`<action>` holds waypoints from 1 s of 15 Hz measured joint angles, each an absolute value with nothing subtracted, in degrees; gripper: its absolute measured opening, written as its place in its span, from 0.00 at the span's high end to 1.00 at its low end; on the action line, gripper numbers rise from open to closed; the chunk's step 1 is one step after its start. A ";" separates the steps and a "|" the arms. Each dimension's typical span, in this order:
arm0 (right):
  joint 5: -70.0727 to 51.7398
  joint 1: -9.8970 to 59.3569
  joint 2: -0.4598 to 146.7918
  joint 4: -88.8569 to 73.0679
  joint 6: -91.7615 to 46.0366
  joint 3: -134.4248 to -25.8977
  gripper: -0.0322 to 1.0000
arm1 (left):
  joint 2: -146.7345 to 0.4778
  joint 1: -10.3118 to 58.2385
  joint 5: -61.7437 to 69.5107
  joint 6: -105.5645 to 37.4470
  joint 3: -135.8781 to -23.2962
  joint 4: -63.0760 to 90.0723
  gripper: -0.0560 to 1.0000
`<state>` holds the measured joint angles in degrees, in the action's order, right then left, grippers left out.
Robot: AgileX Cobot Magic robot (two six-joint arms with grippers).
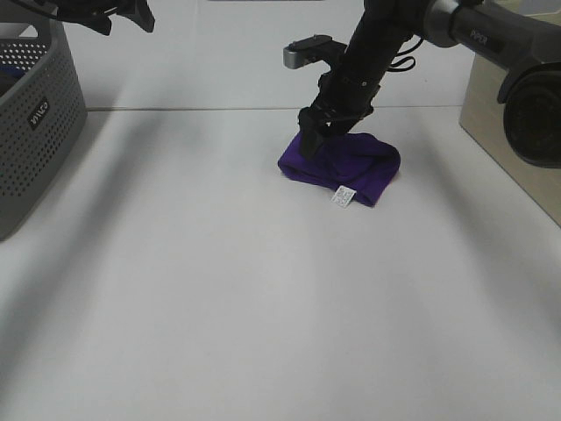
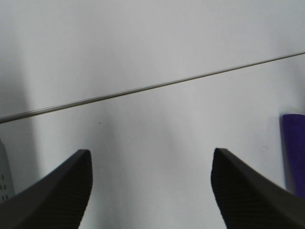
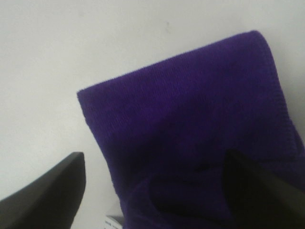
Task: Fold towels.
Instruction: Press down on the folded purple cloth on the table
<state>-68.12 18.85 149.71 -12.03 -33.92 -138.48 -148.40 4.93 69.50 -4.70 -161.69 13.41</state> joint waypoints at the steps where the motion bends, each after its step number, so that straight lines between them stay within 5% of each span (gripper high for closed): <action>1: -68.64 18.91 150.06 -10.14 -33.86 -138.48 0.23 | -148.40 4.93 69.50 -5.10 -161.69 13.41 0.33; 8: -68.98 18.91 150.17 -2.52 -32.89 -138.43 0.23 | -148.40 4.93 69.50 -5.56 -161.69 13.35 0.33; 15: -69.73 17.82 148.80 6.13 -16.73 -138.43 0.23 | -148.40 4.93 69.50 -5.56 -161.69 13.29 0.33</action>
